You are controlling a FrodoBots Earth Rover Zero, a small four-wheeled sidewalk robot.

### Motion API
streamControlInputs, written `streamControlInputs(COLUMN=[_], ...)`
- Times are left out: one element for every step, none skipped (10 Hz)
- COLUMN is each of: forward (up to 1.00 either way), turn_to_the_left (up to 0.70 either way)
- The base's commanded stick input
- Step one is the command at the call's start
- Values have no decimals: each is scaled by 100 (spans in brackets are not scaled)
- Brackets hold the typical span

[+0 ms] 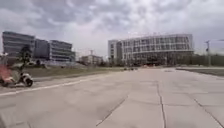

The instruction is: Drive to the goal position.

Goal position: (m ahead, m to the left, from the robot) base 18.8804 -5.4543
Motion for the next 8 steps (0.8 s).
streamControlInputs(forward=[70, 70, 70, 70, 70, 70, 70, 70], turn_to_the_left=[-33, -10, 0, 0, 0, -5, -34, -21])
